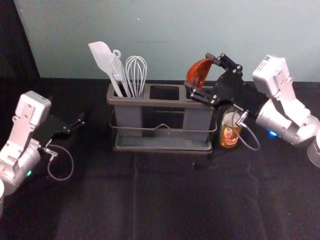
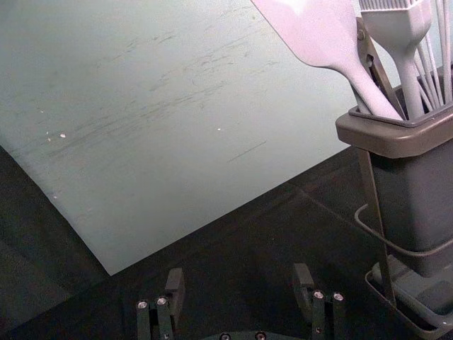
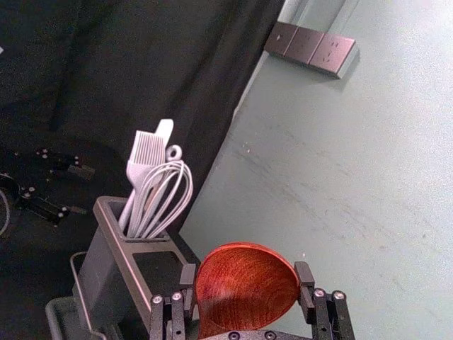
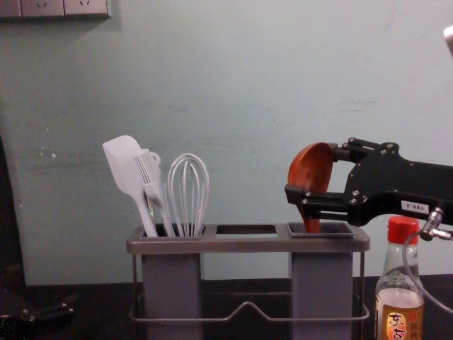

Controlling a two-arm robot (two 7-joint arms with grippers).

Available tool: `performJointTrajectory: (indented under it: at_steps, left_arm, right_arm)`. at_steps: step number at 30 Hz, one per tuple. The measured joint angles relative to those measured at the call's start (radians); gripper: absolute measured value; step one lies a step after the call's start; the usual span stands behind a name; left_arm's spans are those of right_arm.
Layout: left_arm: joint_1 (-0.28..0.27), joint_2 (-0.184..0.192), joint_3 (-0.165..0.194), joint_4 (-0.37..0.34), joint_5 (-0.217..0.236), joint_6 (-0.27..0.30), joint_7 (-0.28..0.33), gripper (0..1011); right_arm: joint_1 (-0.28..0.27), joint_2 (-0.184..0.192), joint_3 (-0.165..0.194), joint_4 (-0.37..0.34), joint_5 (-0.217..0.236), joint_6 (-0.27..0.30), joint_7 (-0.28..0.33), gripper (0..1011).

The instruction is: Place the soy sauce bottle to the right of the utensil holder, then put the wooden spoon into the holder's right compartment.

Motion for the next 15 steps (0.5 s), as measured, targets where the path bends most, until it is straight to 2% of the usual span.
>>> performJointTrajectory:
  at_steps: [15]
  left_arm:
    - [0.0, 0.0, 0.0, 0.0, 0.0, 0.0, 0.0, 1005]
  right_arm:
    - [0.001, -0.001, -0.003, 0.001, 0.008, 0.012, 0.009, 855]
